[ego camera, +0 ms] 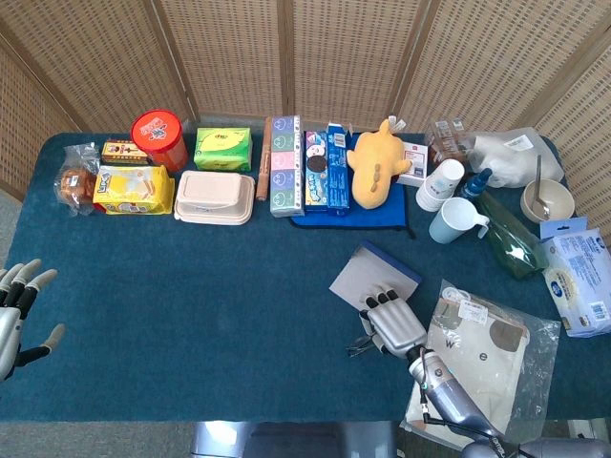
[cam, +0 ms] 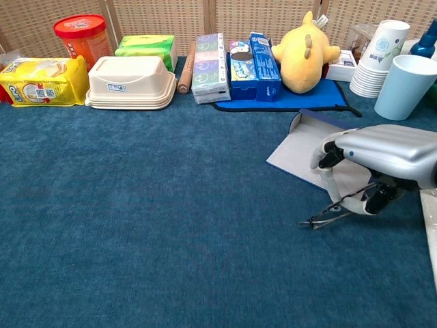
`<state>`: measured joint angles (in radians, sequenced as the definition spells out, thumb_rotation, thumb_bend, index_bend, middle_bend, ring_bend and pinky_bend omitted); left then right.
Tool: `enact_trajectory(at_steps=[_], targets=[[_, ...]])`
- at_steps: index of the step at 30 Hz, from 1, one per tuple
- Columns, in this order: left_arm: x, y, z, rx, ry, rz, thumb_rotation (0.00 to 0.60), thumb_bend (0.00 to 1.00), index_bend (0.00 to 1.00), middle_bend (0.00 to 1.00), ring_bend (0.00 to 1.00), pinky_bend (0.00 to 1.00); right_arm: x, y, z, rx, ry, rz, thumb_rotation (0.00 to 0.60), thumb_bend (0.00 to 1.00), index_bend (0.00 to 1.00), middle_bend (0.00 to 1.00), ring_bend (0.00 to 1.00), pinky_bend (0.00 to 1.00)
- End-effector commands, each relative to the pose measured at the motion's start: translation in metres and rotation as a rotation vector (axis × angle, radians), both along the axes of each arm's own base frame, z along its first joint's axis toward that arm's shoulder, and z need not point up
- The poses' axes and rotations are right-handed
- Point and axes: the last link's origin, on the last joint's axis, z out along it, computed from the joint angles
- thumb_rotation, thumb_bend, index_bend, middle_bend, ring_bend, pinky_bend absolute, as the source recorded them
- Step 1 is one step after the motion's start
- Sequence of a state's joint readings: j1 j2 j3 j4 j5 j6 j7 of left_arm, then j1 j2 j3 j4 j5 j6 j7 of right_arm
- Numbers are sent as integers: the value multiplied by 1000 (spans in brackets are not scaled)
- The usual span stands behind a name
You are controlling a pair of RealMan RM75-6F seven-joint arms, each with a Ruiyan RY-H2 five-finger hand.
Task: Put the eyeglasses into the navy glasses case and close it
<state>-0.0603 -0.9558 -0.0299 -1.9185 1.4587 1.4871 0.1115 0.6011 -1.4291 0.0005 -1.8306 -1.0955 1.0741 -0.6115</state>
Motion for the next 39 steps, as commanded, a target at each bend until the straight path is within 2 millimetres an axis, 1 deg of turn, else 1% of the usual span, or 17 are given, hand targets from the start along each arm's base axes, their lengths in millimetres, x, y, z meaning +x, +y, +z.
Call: enact_trajectory(at_steps=[1,7,12,21,30,36,39], targets=[[0,0,0,1,-1,-2,600,283,141,66,39,0,2,-2,3,-13,-15,-2,600,397,567,244,121,124],[2,0,1,2,0,-6,600,282,140,66,39,0,9,-8,7,-36,-44,9,600,398,567,243,130,124],[3,-1,2,4,0,-10,600,282,140,66,39,0,16,-18,8,-71,-75,10,600,398,565,244,133,123],[6,-2,4,8,1,-21,600,282,138,66,38,0,22,-37,5,-119,-98,-14,600,400,558,241,134,124],[7,-4,6,10,3,-24,600,283,137,65,39,0,20,-50,6,-162,-97,-36,600,400,554,240,134,124],[8,-6,7,14,2,-25,600,283,138,65,39,0,14,-58,1,-178,-95,-73,600,403,537,231,134,123],[8,-6,8,17,3,-30,600,282,137,65,39,0,11,-65,-3,-193,-91,-89,600,411,484,206,118,123]])
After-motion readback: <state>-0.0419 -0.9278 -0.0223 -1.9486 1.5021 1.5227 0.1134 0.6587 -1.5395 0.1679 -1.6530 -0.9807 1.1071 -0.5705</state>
